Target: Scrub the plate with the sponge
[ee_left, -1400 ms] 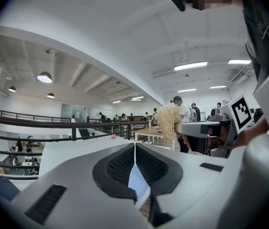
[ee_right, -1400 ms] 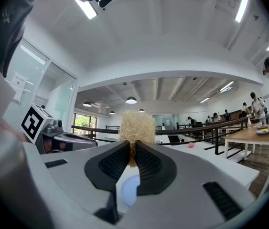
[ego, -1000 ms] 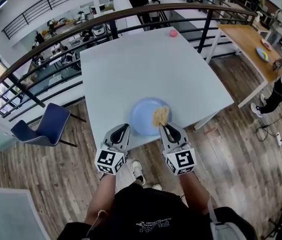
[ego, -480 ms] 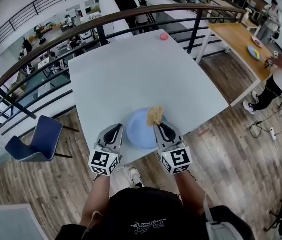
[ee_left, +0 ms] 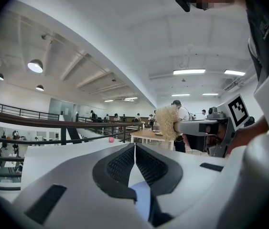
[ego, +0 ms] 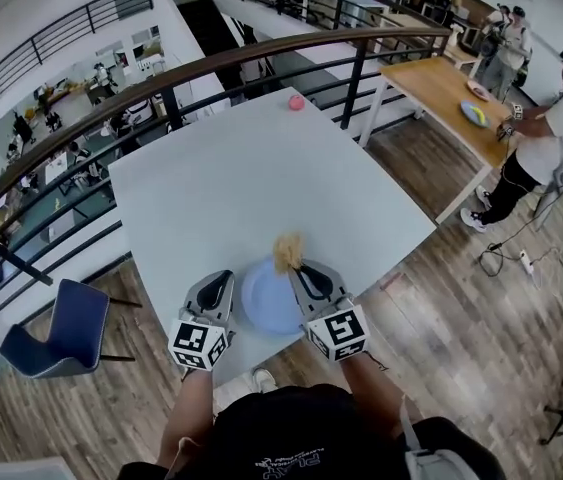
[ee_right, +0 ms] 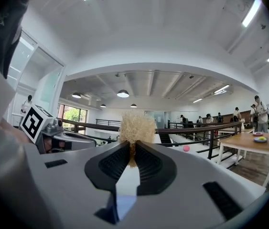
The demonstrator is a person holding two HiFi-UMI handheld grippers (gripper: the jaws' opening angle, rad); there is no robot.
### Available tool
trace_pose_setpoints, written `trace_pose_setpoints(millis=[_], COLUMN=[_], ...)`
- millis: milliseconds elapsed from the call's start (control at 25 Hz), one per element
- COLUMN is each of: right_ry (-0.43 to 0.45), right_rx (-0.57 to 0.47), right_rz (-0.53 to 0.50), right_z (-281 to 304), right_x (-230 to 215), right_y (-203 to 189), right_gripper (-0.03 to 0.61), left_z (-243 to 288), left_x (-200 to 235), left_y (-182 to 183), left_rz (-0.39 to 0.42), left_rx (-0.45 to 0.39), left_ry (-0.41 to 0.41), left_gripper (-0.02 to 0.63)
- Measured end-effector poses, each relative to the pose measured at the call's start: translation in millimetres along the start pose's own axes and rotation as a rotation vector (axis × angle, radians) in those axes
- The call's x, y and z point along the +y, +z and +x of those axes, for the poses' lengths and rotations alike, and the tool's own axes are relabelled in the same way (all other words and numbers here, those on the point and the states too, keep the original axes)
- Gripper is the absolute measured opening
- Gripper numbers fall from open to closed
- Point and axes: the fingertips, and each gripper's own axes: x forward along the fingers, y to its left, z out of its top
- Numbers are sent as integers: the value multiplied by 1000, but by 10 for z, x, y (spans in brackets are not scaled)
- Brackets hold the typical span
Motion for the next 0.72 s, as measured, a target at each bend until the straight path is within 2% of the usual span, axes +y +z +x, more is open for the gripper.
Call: trace_pose_setpoints(millis=[200, 720], right_ry=[19, 111], right_rx=[4, 41], right_rz=[-51, -40], right_z=[136, 268], right_x=[-145, -493], right_y=[72, -78], right_gripper=[44, 44], left_z=[168, 470], left_x=[43, 166], left_y=[42, -113], left_rz=[3, -37], left_rx=[-16, 35], left_ry=[-17, 88], left_gripper=[17, 18])
